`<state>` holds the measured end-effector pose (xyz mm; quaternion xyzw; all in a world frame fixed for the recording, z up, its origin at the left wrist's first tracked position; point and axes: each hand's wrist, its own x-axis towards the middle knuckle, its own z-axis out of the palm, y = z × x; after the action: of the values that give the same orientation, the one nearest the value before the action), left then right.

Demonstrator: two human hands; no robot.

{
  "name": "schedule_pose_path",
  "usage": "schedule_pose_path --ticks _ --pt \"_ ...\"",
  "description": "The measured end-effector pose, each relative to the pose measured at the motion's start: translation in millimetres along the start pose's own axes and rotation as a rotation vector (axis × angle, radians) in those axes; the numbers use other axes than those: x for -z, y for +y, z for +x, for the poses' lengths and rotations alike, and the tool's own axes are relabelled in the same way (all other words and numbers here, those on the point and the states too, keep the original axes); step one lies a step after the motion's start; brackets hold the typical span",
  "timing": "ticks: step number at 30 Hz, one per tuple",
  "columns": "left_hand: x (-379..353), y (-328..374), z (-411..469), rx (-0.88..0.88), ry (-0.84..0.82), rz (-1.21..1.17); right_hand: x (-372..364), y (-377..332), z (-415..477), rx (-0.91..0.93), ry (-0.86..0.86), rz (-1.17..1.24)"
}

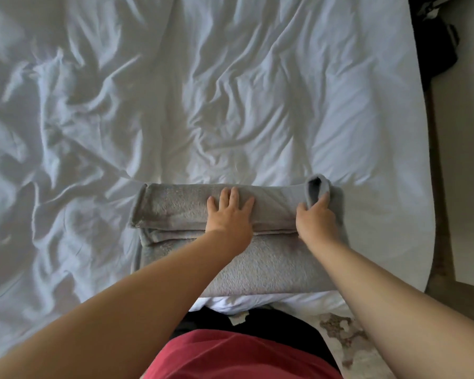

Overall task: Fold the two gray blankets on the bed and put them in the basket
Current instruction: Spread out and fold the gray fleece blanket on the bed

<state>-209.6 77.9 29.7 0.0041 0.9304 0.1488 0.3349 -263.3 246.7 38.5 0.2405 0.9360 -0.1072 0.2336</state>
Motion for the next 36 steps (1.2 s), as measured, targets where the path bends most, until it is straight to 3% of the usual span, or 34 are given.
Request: schedule_pose_path --ticks 7,9,14,16,19,22,24,27,29,32,36 --pt "-30.4 -18.8 -6.6 0.022 0.009 0.054 21.4 12.2 64.8 -0.151 -0.093 0.072" --pt "-31.0 -14.5 -7.0 0.049 0.018 0.033 25.1 13.5 79.8 -0.025 -0.081 0.038" --pt "-19.4 6.0 2.4 0.108 0.047 0.014 31.9 15.0 103.1 0.582 -0.153 -0.094" --pt "-15.4 12.4 7.9 0.099 0.072 0.024 35.7 17.6 111.1 0.671 -0.192 -0.153" --pt "-10.0 21.1 14.4 0.093 0.192 -0.004 49.2 21.4 124.0 0.662 -0.305 -0.255" --pt "-4.9 27.6 19.2 0.101 0.319 -0.068 63.4 29.6 134.5 0.685 -0.258 -0.256" --pt "-2.3 28.8 20.6 0.110 0.341 -0.097 69.9 38.0 136.0 0.655 -0.189 -0.091" --pt "-2.8 28.3 17.8 0.132 0.391 -0.140 77.0 51.7 132.0 0.550 0.045 0.293" --pt "-8.9 28.1 13.5 0.135 0.400 -0.138 75.3 63.2 125.5 0.567 0.151 0.385" --pt "-20.0 26.2 8.3 0.189 0.319 -0.108 58.2 87.2 115.5 0.633 0.097 0.245" --pt "-25.6 23.5 7.9 0.233 0.243 -0.097 41.2 110.1 111.6 0.545 -0.074 0.068"
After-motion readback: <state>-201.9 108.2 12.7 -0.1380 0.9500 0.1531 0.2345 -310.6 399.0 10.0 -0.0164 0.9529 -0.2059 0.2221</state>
